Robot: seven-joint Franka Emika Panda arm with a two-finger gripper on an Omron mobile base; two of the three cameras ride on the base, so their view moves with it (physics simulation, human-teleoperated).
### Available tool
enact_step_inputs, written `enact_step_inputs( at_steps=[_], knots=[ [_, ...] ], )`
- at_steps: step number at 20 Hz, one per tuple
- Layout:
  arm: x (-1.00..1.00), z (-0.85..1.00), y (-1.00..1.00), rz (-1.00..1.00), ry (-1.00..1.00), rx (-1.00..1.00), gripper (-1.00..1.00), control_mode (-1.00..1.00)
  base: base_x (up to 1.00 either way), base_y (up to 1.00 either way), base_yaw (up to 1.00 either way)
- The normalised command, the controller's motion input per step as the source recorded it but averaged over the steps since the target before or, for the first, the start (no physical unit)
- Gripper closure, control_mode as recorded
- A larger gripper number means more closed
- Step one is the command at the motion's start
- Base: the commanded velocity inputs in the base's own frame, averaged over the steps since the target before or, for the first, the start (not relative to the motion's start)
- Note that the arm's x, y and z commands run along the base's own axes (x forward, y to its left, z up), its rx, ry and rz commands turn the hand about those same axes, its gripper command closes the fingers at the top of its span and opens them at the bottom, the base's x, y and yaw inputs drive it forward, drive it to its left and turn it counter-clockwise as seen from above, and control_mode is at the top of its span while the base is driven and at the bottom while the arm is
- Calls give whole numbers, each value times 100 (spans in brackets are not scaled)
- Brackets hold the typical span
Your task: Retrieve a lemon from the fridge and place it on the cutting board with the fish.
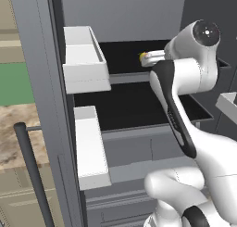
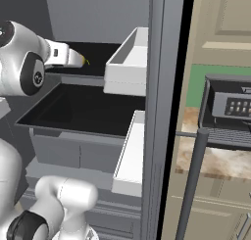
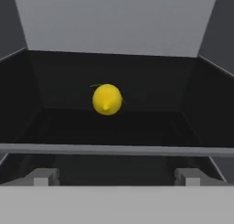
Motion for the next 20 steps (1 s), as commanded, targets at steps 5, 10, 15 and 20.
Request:
enact_step_inputs(
  at_steps=[5, 10, 15, 20],
  knots=[
    [39, 0, -1, -3, 0, 1, -100, -100, 0, 0, 0],
    [34, -4, 0, 0, 0, 1, -100, -100, 0, 0, 0],
    [50, -8, 0, 0, 0, 0, -100, -100, 0, 0, 0],
    [50, -9, 0, 0, 0, 0, -100, -100, 0, 0, 0]
  ],
)
